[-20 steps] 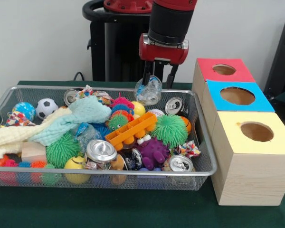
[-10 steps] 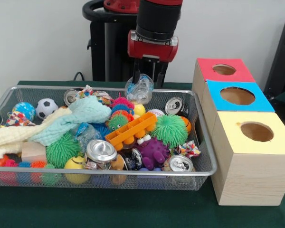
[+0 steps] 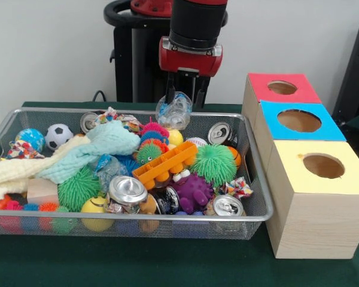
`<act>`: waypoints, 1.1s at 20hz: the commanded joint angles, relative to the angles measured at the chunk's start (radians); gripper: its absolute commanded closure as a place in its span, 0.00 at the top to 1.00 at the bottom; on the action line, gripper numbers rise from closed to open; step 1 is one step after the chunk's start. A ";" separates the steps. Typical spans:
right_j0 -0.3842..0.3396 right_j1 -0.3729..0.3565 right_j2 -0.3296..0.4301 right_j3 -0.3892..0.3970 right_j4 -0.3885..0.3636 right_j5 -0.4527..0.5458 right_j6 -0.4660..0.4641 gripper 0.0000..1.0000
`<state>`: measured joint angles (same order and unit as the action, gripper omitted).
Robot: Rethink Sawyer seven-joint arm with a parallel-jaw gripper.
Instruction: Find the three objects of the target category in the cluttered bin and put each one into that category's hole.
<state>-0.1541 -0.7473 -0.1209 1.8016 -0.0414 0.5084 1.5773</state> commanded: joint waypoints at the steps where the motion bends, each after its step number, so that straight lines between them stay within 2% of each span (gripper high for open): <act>1: -0.026 0.010 0.102 0.047 -0.018 0.009 0.062 1.00; 5: -0.027 0.007 0.103 0.042 -0.014 0.022 0.063 1.00; 9: -0.020 0.006 0.099 -0.002 -0.005 0.082 0.061 1.00; 17: 0.001 0.024 0.101 -0.155 -0.017 0.223 0.026 1.00; 22: 0.019 0.052 0.096 -0.241 0.009 0.285 0.087 1.00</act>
<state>-0.1482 -0.7438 -0.1133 1.7056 -0.0419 0.6533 1.5773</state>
